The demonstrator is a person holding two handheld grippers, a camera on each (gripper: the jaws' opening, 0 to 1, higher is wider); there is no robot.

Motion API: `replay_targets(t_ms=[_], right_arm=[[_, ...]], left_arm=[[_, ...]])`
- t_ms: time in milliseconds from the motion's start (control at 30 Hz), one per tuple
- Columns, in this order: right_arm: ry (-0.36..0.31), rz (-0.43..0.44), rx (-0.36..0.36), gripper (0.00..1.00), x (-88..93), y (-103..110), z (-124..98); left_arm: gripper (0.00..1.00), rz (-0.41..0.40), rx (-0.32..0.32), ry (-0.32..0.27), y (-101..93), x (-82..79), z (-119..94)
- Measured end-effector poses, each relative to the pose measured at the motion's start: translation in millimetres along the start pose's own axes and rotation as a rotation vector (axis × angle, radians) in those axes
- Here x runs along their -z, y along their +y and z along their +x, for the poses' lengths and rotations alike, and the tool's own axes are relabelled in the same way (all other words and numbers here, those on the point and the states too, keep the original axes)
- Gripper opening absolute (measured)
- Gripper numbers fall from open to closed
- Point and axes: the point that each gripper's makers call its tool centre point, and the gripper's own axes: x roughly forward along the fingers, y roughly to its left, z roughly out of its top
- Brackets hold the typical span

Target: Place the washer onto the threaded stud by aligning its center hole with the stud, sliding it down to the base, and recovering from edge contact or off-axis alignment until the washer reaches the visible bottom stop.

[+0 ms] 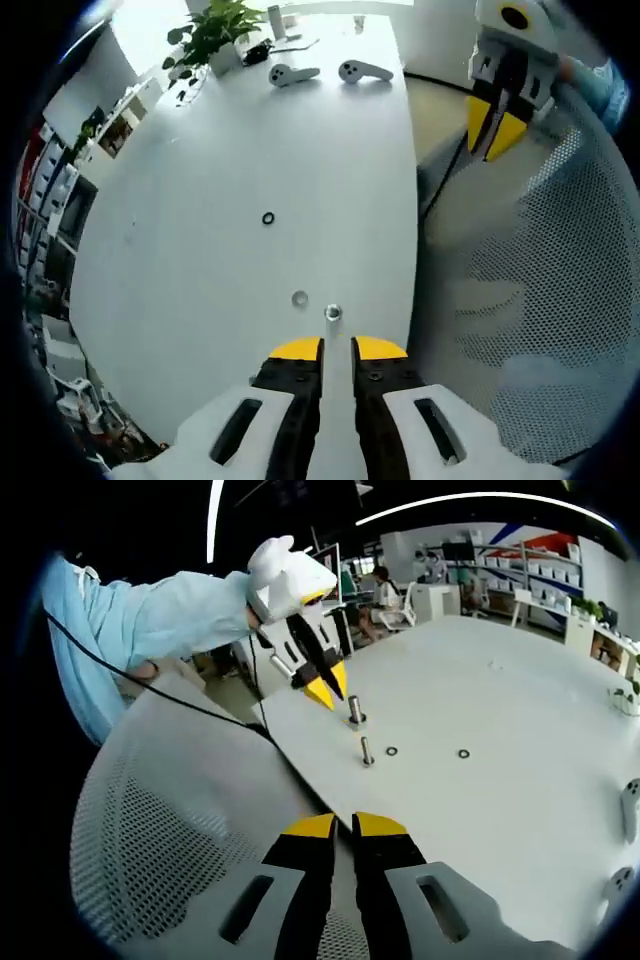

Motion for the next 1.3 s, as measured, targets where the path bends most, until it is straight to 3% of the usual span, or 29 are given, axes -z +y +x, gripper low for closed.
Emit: replay_targets(t_ms=[67, 133, 333, 400, 500, 600, 700, 833, 967, 1067, 1133, 1167, 1300], right_arm=[[0.02, 0.022, 0.012, 0.09, 4.2, -2, 0], [0.082, 0.056, 0.02, 0.09, 15.1, -3, 0], [0.04, 0.057, 0.037, 0.1, 9.0, -5, -2], [0.04, 0.049, 0.052, 0.1, 9.0, -7, -3], [0.007, -0.059, 0.111, 0.1, 0.6, -13, -8], [0.079, -0.01, 0.086, 0.1, 14.1, -10, -6], [0.044, -0.027, 0.088, 0.1, 7.6, -11, -6], [0.027, 0.019, 0.062, 0.1, 5.9, -10, -7], [-0.028, 0.081, 0.023, 0.1, -1.1, -8, -10], [-0.08, 0.146, -0.012, 0.1, -8.0, -8, -11], [-0.083, 0.134, -0.037, 0.1, -8.7, -6, -11], [-0.05, 0.072, -0.061, 0.1, -5.8, -1, -10], [-0.024, 0.049, -0.06, 0.1, -3.2, 1, -8]], left_arm=[[0.09, -0.023, -0.016, -0.035, 0.5, 1.9, -11], [0.09, -0.061, -0.046, -0.085, 0.6, 4.5, -28], [0.09, -0.156, -0.136, -0.229, -5.6, 18.7, -70], [0.09, -0.171, -0.204, -0.248, -0.4, 28.3, -80], [0.07, -0.236, -0.259, -0.287, 4.3, 42.5, -92], [0.06, -0.316, -0.293, -0.403, 3.6, 44.3, -107], [0.05, -0.382, -0.342, -0.479, 2.7, 50.3, -118], [0.04, -0.477, -0.371, -0.598, -4.8, 51.9, -128], [0.02, -0.51, -0.398, -0.61, -8.0, 62.4, -129], [0.02, -0.557, -0.396, -0.658, -9.7, 64.1, -131], [0.04, -0.579, -0.374, -0.665, -15.4, 65.0, -128], [0.04, -0.587, -0.367, -0.662, -17.6, 65.6, -127], [0.04, -0.613, -0.365, -0.681, -20.0, 66.5, -125]])
